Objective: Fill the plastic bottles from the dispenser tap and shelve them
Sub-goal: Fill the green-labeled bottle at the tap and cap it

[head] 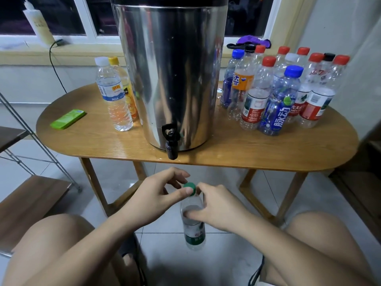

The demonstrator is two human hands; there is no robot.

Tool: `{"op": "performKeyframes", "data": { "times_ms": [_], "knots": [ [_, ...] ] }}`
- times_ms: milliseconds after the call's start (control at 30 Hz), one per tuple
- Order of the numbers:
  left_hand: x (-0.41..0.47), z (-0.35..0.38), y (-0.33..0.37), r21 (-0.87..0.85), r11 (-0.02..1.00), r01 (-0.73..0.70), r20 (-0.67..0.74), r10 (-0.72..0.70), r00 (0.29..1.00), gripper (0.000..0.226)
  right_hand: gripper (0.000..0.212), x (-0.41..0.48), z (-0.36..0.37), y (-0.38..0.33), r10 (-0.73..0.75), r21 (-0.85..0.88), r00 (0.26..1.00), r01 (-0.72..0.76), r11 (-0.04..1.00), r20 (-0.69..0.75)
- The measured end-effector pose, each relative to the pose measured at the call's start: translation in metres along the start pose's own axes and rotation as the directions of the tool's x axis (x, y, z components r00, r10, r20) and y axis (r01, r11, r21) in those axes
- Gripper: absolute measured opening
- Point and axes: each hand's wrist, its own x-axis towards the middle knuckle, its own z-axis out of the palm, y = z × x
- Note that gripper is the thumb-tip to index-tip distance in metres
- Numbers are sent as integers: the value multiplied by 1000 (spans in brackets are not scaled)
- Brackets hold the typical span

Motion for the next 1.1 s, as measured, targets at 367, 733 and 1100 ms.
{"op": "performKeyframes", "data": {
  "times_ms": [367,733,1100],
  "knots": [
    [3,-8,0,-5,997,-74,40,74,996,28,60,2,2,2,-93,174,993,104,979,-68],
    [1,-24,-4,-187,981,56,141,-29,990,31,45,-1,1,2,-181,303,983,159,940,44],
    [3,-7,-3,108,990,92,-100,-82,992,46,44,-5,6,-7,-136,202,989,144,969,-56]
  ]
}}
